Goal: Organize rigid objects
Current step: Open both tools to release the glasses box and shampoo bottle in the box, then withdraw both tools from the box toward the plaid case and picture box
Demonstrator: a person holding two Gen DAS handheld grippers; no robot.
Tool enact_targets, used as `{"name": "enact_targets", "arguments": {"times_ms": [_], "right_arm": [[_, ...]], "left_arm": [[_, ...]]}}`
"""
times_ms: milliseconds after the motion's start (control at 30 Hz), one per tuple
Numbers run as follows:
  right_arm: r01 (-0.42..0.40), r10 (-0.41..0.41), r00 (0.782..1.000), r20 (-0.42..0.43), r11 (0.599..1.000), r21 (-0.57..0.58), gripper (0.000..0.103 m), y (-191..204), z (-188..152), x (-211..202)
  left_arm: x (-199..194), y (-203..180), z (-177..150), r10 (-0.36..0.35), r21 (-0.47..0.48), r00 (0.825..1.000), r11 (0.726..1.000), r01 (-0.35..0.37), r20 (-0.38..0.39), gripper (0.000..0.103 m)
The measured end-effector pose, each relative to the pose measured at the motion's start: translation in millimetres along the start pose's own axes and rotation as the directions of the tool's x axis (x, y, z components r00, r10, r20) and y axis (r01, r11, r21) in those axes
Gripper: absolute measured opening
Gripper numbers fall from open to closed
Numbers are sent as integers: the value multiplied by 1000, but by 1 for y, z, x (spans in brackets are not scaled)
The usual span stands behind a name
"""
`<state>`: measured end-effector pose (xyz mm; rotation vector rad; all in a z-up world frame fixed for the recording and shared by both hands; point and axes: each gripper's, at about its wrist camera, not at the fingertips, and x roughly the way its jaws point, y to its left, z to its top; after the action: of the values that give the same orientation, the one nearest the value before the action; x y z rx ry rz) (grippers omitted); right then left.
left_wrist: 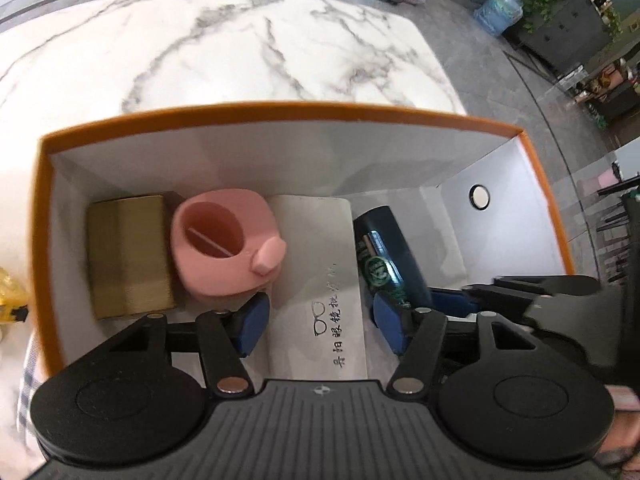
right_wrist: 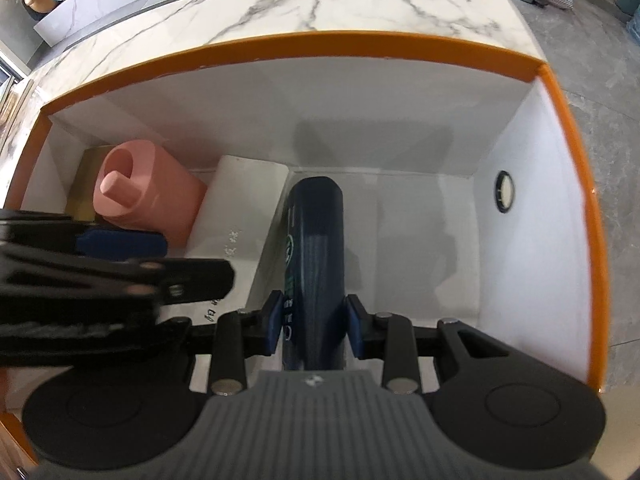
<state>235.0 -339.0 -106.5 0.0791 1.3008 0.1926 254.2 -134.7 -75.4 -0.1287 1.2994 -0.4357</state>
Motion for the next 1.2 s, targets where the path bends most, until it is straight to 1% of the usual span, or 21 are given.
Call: {"name": "enact_targets", "arguments": {"times_ms": [100,233,333,400,500,533,567,633,733,867,967,1067,1200], "right_arm": [[12,-12,1000,-4,1000,-6,33,5,3,1],[34,-33,999,10,999,-34,33,11,5,-1],[74,-73,997,12,995,-74,33,18,7,5],[84,-84,996,4,993,-85,33,21,7,7],[98,-99,995,-5,990,-105,34,25,7,7],[107,-107,994,3,988,-108,38,27,6,5],[114,-114,993,8,987,-111,45,28,5,3],[135,-133,991,21,984,-116,45,31,5,-2],[139,-135,990,42,984,-111,45,32,0,-13],[158,-147,985,93,979,-126,45,42,-15,-32],[151,-133,982,136,980,-128,45,47,-27,-49],[128,-101,977,188,983,-133,45,57,-36,-67],[83,-37,971,235,978,-192,44,76,-43,-82]], "left_arm": [[-8,4,2,-9,-4,1000,1000,9,10,66],[-14,7,1,-14,-14,1000,1000,14,27,66],[-16,7,-1,-7,-10,999,1000,8,39,66],[-22,9,-6,-9,-2,999,1000,9,45,62],[-25,9,-9,-16,15,999,1000,15,46,61],[-25,8,-10,-19,22,999,1000,18,44,61],[-27,7,-12,-21,25,999,999,20,44,61],[-28,7,-15,-26,33,999,999,25,46,61],[-33,4,-21,-32,50,998,998,30,52,61],[-45,1,-28,-44,77,996,996,39,74,61],[-58,1,-35,-49,92,994,995,40,100,61],[-73,4,-43,-41,110,990,994,27,131,61],[-92,10,-55,-14,142,987,990,-9,159,61]]}}
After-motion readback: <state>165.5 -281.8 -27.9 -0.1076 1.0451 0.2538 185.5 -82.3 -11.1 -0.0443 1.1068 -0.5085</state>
